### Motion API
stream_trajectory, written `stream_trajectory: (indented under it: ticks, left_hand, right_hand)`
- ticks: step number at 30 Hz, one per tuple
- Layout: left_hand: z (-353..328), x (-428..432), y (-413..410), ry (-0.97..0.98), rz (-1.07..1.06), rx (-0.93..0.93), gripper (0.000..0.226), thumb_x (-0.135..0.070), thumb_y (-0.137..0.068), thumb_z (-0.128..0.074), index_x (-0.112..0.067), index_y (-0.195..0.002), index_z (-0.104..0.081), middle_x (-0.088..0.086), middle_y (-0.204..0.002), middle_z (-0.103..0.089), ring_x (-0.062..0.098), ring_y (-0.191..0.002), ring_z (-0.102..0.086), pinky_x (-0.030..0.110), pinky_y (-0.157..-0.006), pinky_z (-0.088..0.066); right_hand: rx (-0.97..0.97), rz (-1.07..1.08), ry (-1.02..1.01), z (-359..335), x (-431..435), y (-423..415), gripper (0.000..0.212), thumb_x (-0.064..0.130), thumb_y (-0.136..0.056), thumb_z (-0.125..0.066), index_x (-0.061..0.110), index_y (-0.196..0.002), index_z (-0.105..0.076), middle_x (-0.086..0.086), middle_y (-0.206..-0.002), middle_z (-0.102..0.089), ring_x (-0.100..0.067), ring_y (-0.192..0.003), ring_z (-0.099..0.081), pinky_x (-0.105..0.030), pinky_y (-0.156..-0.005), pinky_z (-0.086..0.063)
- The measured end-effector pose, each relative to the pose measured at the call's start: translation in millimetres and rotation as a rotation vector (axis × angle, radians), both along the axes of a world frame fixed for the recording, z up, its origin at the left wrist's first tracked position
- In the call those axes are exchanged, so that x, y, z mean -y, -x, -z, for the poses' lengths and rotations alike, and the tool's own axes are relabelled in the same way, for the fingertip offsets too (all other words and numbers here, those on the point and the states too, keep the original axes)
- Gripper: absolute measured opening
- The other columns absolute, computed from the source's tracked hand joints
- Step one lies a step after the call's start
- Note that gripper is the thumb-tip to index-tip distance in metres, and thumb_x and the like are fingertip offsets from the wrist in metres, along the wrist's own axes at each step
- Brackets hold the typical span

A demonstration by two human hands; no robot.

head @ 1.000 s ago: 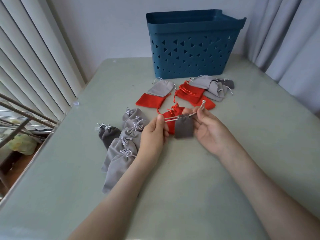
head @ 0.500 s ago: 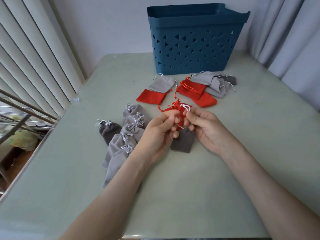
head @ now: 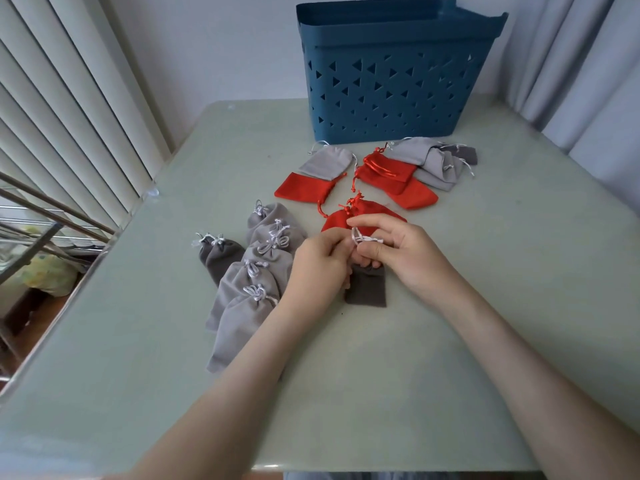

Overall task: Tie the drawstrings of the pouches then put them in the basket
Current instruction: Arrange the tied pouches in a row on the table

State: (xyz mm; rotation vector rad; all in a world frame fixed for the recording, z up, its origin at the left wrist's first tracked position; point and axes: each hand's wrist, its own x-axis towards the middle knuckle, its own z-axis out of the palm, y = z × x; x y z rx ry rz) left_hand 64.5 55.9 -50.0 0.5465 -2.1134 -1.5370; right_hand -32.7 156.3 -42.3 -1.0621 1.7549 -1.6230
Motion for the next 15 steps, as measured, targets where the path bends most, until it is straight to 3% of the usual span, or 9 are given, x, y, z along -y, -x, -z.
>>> stream_trajectory:
  ticks: [3, 6, 10, 15]
  left_hand:
    - [3.7, -2.8, -1.3, 0.164, -0.021, 0.007, 0.023, -0.010, -0.094, -0.045, -0.017, -0.084, -0.064, -0.011, -0.056, -0.055, 0.007, -0.049, -0.049, 0.025, -0.055, -0.044]
    - [0.2, -4.8, -2.7, 0.127, 0.018, 0.031, 0.025, -0.021, -0.092, -0.043, -0.013, -0.082, -0.064, -0.007, -0.064, -0.058, 0.010, -0.054, -0.051, 0.028, -0.060, -0.045]
    - [-2.5, -6.4, -3.6, 0.161, 0.016, 0.067, 0.034, -0.037, -0.096, -0.049, -0.023, -0.067, -0.058, -0.007, -0.063, -0.058, 0.009, -0.056, -0.051, 0.028, -0.062, -0.044]
    - [-1.3, -3.2, 1.3, -0.004, -0.079, 0.049, 0.041, -0.031, -0.098, -0.046, -0.014, -0.063, -0.057, -0.007, -0.052, -0.054, 0.013, -0.046, -0.047, 0.028, -0.055, -0.040]
  right_hand:
    - [-0.031, 0.040, -0.020, 2.8, 0.3, 1.4, 0.027, -0.004, -0.086, -0.059, 0.018, -0.100, -0.065, 0.004, -0.063, -0.066, -0.005, -0.062, -0.060, -0.014, -0.060, -0.044]
    - [-0.063, 0.067, -0.002, 3.7, -0.5, 1.3, 0.026, -0.003, -0.087, -0.059, 0.019, -0.100, -0.064, 0.003, -0.067, -0.066, -0.006, -0.064, -0.060, -0.014, -0.062, -0.045]
    - [-0.192, 0.073, -0.014, 6.0, 0.0, -1.2, 0.035, 0.000, -0.091, -0.055, 0.032, -0.107, -0.058, -0.001, -0.075, -0.071, -0.011, -0.075, -0.065, -0.025, -0.074, -0.052]
    - [-0.170, 0.070, -0.019, 6.4, 1.8, -3.2, 0.035, 0.003, -0.086, -0.064, 0.023, -0.112, -0.051, -0.001, -0.070, -0.070, -0.007, -0.071, -0.062, -0.019, -0.076, -0.047]
